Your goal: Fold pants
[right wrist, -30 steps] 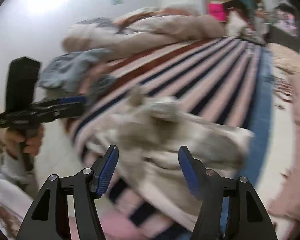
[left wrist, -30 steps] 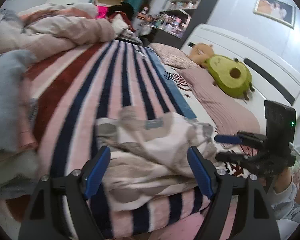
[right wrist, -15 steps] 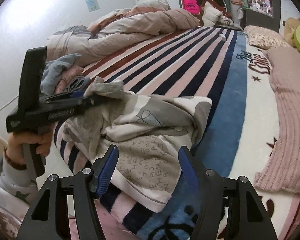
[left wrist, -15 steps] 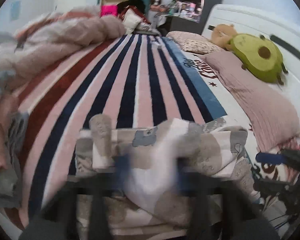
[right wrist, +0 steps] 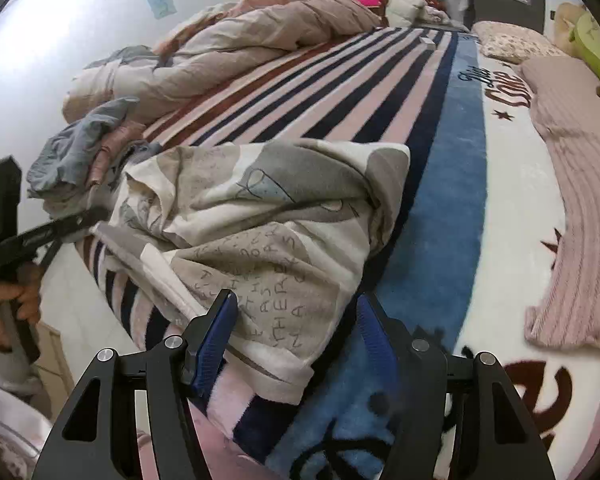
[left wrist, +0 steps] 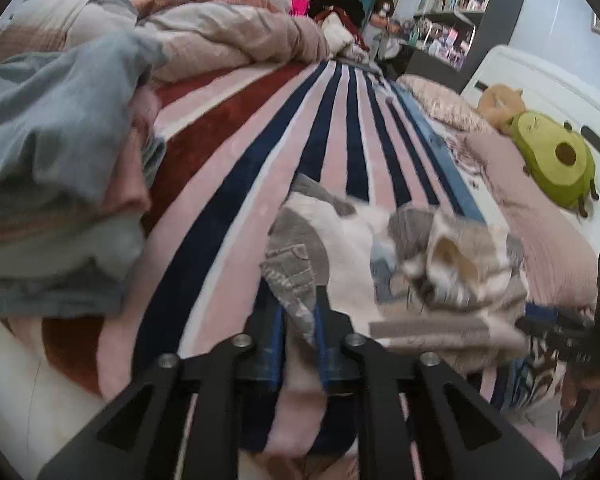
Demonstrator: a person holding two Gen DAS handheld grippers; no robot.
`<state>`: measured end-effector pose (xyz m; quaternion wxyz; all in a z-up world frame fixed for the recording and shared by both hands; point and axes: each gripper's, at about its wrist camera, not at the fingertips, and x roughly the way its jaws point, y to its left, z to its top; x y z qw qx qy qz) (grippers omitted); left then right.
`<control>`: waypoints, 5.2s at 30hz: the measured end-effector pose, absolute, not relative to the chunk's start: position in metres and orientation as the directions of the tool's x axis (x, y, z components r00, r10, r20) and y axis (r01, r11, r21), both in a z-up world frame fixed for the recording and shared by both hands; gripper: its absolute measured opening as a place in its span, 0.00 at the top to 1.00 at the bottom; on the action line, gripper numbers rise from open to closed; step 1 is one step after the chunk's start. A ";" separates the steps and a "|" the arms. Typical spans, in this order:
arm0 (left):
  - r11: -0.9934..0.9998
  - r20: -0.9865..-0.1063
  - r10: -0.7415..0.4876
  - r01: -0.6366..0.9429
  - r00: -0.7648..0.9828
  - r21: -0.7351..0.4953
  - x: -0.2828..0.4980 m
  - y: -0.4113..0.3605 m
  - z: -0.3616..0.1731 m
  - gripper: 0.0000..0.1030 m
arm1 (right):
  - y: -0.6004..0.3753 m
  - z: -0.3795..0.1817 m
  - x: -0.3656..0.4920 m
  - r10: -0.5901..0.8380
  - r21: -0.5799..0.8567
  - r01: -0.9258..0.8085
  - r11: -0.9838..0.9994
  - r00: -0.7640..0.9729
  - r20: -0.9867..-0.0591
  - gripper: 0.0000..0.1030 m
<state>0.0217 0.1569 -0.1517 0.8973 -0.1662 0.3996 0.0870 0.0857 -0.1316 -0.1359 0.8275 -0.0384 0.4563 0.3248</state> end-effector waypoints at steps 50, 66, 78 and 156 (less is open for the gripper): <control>0.958 -0.350 -0.284 0.245 0.893 -0.152 0.079 0.109 0.001 0.98 | -0.082 -0.101 0.127 0.406 0.047 -0.536 0.843 0.576 -0.710 0.43; 0.907 -0.401 -0.422 0.383 0.813 -0.177 0.072 0.086 0.008 0.96 | -0.153 -0.102 0.111 0.410 0.130 -0.447 0.885 0.617 -0.672 0.95; 0.885 -0.611 -0.465 0.320 0.641 -0.337 0.092 0.072 -0.102 0.56 | -0.163 -0.097 0.078 0.441 0.100 -0.534 0.840 0.563 -0.699 0.42; 0.934 -0.722 -0.318 0.071 0.615 -0.351 0.073 0.092 -0.147 0.98 | -0.156 -0.102 0.033 0.614 0.245 -0.661 0.709 0.407 -0.676 0.58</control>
